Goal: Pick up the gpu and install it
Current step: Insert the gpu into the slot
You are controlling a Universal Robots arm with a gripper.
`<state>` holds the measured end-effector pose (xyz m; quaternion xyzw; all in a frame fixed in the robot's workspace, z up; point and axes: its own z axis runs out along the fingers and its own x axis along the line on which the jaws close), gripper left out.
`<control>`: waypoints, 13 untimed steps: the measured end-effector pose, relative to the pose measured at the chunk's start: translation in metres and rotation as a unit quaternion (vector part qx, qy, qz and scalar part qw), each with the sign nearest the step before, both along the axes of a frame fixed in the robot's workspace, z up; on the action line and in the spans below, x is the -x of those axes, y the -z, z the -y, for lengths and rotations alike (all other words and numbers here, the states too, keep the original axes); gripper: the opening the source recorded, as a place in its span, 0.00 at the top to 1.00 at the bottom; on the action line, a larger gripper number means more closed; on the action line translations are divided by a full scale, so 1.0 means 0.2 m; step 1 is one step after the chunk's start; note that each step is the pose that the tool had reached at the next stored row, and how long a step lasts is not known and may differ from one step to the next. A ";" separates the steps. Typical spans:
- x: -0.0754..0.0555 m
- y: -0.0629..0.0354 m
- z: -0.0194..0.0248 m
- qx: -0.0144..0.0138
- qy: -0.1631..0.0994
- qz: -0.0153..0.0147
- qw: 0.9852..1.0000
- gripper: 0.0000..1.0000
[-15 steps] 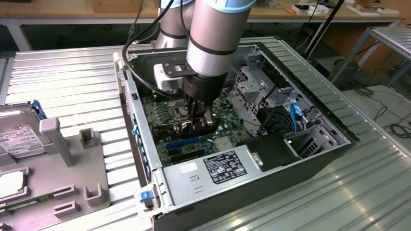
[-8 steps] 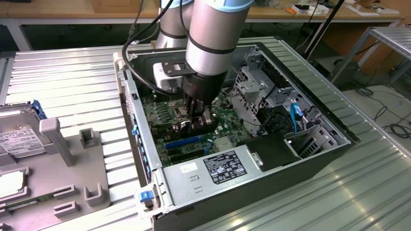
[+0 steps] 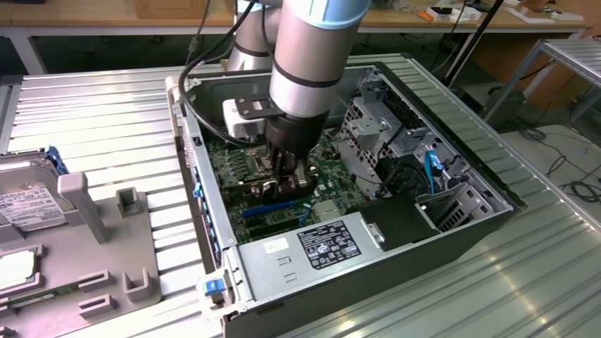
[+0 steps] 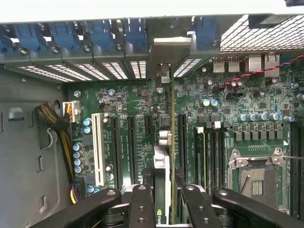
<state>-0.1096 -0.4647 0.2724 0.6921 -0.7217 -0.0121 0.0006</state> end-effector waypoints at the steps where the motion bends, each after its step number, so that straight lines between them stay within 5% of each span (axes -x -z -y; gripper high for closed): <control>1: 0.00 0.009 0.000 0.000 0.000 0.000 1.000 0.73; 13: 0.00 0.044 0.000 0.000 0.000 -0.001 1.000 0.73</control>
